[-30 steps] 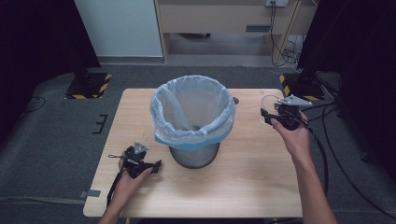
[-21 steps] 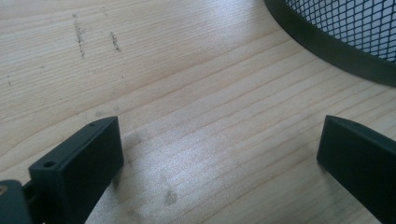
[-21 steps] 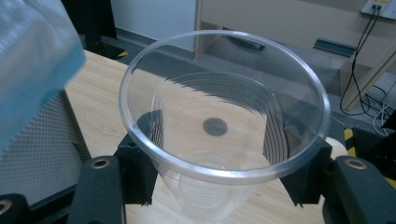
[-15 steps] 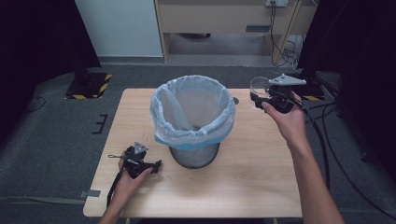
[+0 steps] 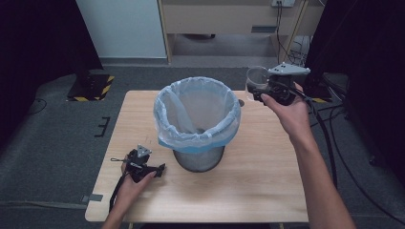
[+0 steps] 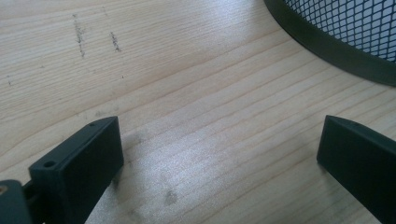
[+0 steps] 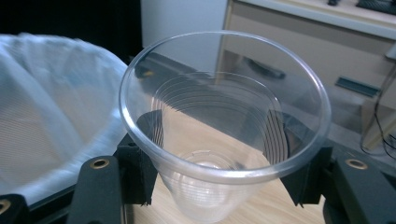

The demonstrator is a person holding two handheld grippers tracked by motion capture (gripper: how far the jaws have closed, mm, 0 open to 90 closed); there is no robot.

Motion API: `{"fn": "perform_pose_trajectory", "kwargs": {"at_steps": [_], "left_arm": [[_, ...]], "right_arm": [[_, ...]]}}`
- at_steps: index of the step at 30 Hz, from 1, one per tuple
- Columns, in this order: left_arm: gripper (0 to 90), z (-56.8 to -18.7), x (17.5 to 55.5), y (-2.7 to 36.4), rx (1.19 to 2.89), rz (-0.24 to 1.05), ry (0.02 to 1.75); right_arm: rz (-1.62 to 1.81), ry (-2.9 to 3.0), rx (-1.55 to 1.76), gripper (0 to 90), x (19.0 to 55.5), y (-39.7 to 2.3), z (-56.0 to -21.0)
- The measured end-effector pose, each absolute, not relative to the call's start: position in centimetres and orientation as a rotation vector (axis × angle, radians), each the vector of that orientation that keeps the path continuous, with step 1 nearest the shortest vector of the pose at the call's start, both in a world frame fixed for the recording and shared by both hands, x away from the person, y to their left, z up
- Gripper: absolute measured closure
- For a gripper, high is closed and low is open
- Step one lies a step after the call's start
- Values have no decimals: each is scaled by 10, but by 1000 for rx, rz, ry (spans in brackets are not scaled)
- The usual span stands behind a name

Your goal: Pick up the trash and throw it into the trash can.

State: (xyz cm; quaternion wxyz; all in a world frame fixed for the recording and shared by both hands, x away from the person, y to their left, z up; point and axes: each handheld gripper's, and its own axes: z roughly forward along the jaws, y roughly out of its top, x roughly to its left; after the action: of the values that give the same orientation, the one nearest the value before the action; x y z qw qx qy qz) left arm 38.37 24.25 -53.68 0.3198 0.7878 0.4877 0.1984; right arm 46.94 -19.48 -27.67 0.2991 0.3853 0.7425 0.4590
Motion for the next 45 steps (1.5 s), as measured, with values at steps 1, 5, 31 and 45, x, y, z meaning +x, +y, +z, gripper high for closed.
{"fn": "perform_pose_trajectory", "kwargs": {"at_steps": [1, 5, 31, 45], "left_arm": [[0, -537, 384, 242, 2070, 523, 1282], [0, -537, 384, 242, 2070, 523, 1282], [0, -537, 384, 242, 2068, 523, 1283], [0, -537, 384, 242, 2068, 524, 1283]], "right_arm": [[1224, 1976, 1009, 380, 468, -192, -274], [1225, 1983, 969, 380, 463, -182, -261], [1266, 2069, 880, 370, 461, -133, -240], [1288, 2122, 845, 359, 460, -113, -248]]}}
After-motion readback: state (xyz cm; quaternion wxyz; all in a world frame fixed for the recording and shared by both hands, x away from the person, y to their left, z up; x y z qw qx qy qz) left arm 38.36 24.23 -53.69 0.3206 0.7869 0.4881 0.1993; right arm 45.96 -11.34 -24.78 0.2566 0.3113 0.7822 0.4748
